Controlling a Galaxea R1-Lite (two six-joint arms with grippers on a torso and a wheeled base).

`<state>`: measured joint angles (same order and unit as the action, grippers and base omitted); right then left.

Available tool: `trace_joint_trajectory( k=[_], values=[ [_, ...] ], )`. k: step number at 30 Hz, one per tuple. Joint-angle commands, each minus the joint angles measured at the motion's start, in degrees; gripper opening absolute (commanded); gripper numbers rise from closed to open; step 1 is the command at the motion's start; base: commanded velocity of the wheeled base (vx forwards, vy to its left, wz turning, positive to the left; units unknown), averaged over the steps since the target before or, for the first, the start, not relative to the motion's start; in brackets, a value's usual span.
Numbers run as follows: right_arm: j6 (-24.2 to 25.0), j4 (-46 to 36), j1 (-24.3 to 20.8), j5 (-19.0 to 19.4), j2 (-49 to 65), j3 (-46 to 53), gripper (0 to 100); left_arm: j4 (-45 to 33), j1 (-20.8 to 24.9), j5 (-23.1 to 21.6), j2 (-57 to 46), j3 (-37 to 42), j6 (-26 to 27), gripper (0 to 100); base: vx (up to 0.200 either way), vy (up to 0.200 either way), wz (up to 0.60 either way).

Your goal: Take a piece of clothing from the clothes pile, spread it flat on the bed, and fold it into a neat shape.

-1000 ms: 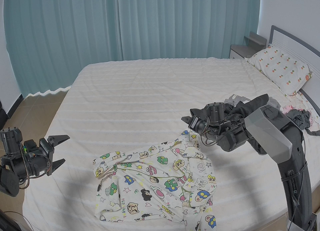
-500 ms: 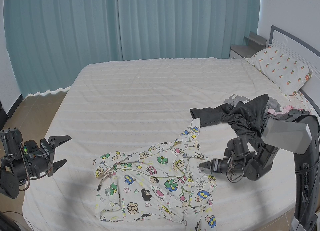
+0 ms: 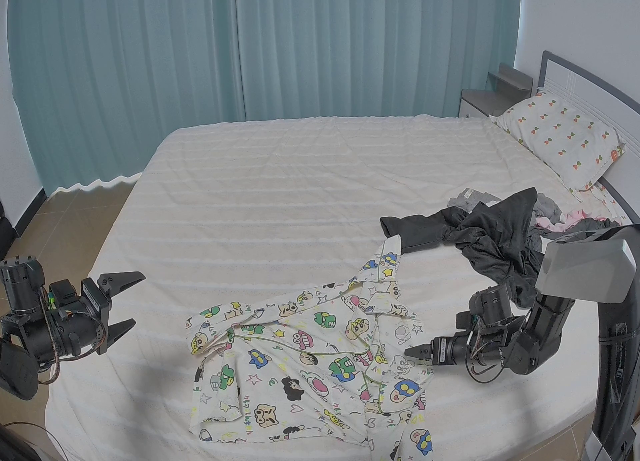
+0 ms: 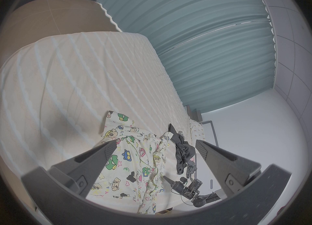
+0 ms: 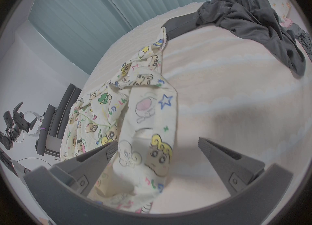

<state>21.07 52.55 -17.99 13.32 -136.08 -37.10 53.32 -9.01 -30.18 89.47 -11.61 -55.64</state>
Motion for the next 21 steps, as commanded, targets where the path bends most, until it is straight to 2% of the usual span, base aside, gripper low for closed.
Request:
trace_joint_trajectory(
  k=[1,2,3,14,21],
  values=[
    [0.12,-1.49,-0.38,-0.14,-2.08,-3.07,100,0.03,-0.04,0.04,-0.08,0.0,0.0,100,0.0,0.0,0.0],
    [0.12,-1.66,-0.38,-0.23,-2.17,-3.16,100,0.03,-0.04,0.04,0.01,0.0,0.0,100,0.0,0.0,0.0],
    [0.03,-2.72,-0.38,-0.23,-1.99,-3.95,0,0.03,-0.04,0.04,0.01,-0.08,0.0,100,0.0,0.0,0.0],
    [0.2,-6.24,-1.52,-0.32,-3.4,-8.87,0,0.03,-0.04,0.04,-0.08,0.0,0.0,100,0.0,0.0,0.0],
    [1.7,-5.8,1.29,-2.43,-1.29,-6.23,0,0.03,-0.04,0.04,-0.08,0.0,0.0,100,0.0,0.0,0.0]
  ],
)
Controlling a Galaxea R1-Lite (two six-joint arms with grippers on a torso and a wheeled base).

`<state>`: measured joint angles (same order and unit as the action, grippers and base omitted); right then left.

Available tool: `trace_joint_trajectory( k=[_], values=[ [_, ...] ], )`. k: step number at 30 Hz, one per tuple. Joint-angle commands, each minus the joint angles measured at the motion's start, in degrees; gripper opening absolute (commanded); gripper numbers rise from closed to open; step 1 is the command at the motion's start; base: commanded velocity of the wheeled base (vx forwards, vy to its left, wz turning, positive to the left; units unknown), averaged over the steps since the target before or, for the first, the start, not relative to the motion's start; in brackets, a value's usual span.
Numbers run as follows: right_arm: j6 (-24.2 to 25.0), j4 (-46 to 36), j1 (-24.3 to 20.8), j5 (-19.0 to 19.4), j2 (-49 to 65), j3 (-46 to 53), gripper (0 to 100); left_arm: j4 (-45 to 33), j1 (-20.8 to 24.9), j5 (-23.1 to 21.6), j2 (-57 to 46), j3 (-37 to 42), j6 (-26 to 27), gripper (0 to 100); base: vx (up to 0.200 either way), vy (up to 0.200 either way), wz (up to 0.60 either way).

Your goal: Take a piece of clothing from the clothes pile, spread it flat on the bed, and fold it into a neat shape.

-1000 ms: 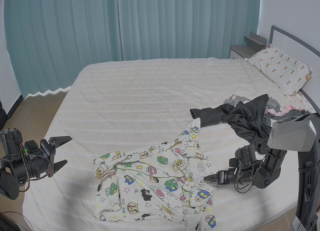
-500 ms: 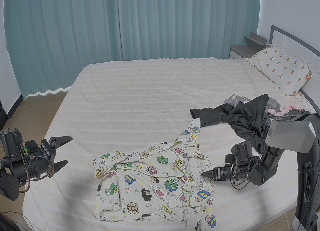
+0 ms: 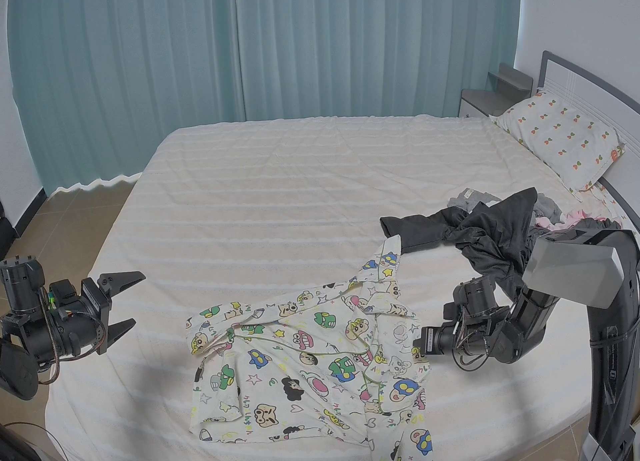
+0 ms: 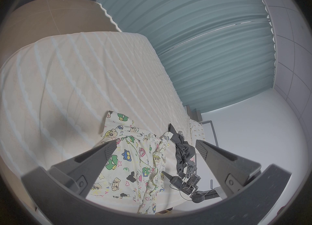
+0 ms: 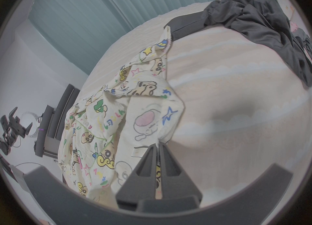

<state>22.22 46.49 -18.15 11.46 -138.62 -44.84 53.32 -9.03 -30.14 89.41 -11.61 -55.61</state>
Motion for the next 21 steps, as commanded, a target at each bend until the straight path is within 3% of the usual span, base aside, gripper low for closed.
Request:
trace_joint_trajectory(
  k=[1,14,21],
  values=[
    [0.63,0.18,1.89,-0.56,1.69,1.95,0,0.03,-0.02,-0.01,-0.02,0.0,-0.02,100,0.0,0.0,0.0],
    [-0.25,0.53,13.14,-0.56,5.55,8.63,0,0.03,-0.02,-0.01,-0.02,0.0,-0.02,100,0.0,0.0,0.0],
    [-3.94,0.7,17.62,-0.65,5.99,10.65,0,0.03,-0.02,-0.01,-0.02,0.0,-0.02,100,0.0,0.0,0.0]
  ],
)
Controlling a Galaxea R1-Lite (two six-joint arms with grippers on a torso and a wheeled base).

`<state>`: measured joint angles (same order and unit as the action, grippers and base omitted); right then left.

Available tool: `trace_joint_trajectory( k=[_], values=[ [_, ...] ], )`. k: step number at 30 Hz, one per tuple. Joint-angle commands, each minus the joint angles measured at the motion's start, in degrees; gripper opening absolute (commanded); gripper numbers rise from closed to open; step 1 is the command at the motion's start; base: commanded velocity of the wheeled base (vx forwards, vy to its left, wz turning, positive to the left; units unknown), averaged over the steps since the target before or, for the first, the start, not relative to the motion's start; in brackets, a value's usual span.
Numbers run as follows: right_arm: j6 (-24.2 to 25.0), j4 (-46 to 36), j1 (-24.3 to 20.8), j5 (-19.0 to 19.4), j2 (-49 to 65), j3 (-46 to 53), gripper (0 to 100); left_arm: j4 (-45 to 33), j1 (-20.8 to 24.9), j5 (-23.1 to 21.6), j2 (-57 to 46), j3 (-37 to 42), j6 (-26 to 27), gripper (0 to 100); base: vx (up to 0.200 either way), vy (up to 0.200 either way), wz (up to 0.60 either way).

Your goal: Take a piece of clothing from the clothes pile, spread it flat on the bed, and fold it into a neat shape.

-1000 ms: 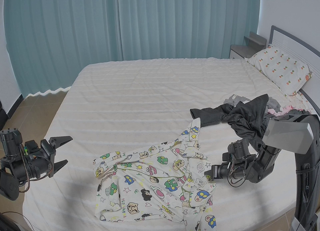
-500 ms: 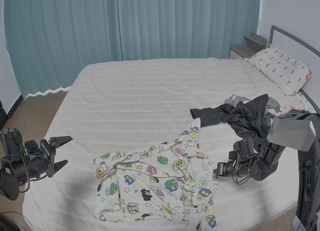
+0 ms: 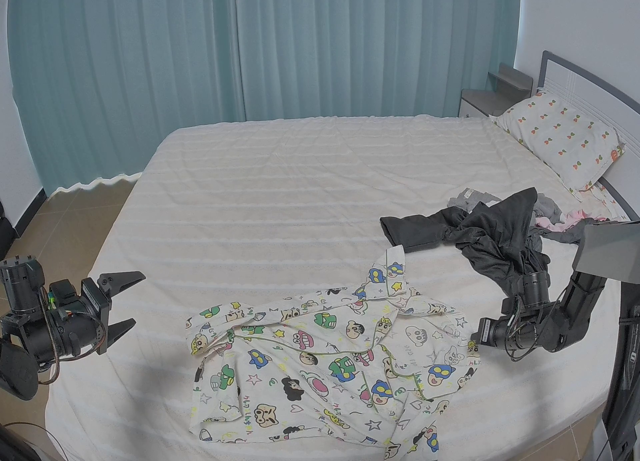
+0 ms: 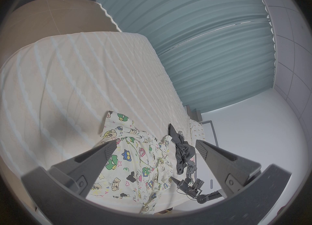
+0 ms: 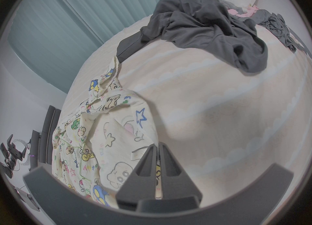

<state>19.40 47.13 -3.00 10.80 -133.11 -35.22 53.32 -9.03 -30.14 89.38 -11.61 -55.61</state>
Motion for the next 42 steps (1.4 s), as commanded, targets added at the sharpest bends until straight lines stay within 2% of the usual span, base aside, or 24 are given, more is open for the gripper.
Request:
trace_joint_trajectory(
  k=[1,15,19,23,24,28,33,42],
  values=[
    [-1.47,0.07,3.35,0.01,0.57,1.29,0,0.03,-0.02,-0.01,0.0,0.0,-0.02,100,0.0,0.0,0.0],
    [-3.93,0.07,10.29,0.1,1.62,2.0,0,0.03,0.42,-0.01,-0.08,0.0,-0.02,100,0.0,0.0,0.0],
    [-3.57,0.07,9.59,1.77,3.56,4.11,0,0.03,0.42,-0.01,-0.08,0.09,-0.02,100,0.0,0.0,0.0],
    [-3.4,0.07,7.48,5.46,5.58,5.07,0,0.03,0.51,-0.01,0.0,0.09,-0.11,100,0.0,0.0,0.0],
    [-3.4,0.07,7.04,5.55,5.49,4.81,100,0.03,0.6,-0.01,0.0,0.09,-0.11,100,0.0,0.0,0.0],
    [-3.57,0.24,5.11,6.43,4.7,3.75,100,0.03,0.77,-0.01,-0.08,0.18,-0.11,100,0.0,0.0,0.0],
    [-3.4,1.91,2.65,6.78,0.83,-2.13,100,0.03,0.77,-0.01,0.0,0.18,-0.11,100,0.0,0.0,0.0],
    [-3.84,-0.72,1.77,7.39,-5.32,-9.87,100,0.03,0.77,-0.01,0.0,0.36,-0.02,100,0.0,0.0,0.0]
  ],
)
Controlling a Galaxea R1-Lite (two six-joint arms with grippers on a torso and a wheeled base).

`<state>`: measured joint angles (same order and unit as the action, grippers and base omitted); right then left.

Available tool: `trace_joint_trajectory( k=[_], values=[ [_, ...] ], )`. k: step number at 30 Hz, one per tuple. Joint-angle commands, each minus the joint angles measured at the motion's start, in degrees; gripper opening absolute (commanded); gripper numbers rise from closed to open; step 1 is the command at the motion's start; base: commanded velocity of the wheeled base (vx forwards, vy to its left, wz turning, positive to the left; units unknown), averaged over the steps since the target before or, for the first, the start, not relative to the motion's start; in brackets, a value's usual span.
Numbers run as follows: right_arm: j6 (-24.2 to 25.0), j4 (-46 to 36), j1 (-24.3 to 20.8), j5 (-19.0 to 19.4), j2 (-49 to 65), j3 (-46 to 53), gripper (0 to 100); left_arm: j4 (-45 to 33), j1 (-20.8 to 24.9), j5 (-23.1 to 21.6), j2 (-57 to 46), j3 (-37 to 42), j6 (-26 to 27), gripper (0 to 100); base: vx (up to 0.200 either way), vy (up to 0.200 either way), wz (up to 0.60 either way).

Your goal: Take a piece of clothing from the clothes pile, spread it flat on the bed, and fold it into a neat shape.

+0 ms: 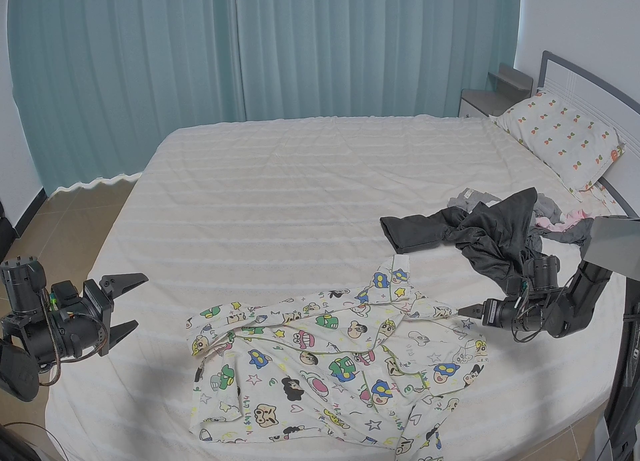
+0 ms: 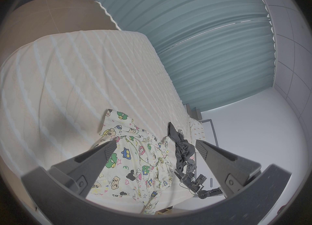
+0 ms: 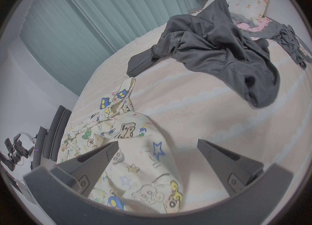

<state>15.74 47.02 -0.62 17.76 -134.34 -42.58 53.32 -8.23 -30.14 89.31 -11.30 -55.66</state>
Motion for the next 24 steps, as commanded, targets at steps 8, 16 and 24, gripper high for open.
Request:
trace_joint_trajectory(
  k=[8,16,24],
  values=[
    [-2.03,-0.88,-0.87,2.1,-5.76,-4.79,100,0.03,-0.03,-0.01,0.34,0.05,0.03,100,0.0,0.0,0.0],
    [-1.94,-5.71,-2.37,1.75,-7.87,-11.73,0,0.03,-0.03,-0.01,0.52,0.05,-0.06,100,0.0,0.0,0.0],
    [-0.97,-5.45,-0.96,0.78,-7.34,-14.2,0,0.03,0.05,-0.01,0.6,0.05,-0.06,100,0.0,0.0,0.0]
  ],
)
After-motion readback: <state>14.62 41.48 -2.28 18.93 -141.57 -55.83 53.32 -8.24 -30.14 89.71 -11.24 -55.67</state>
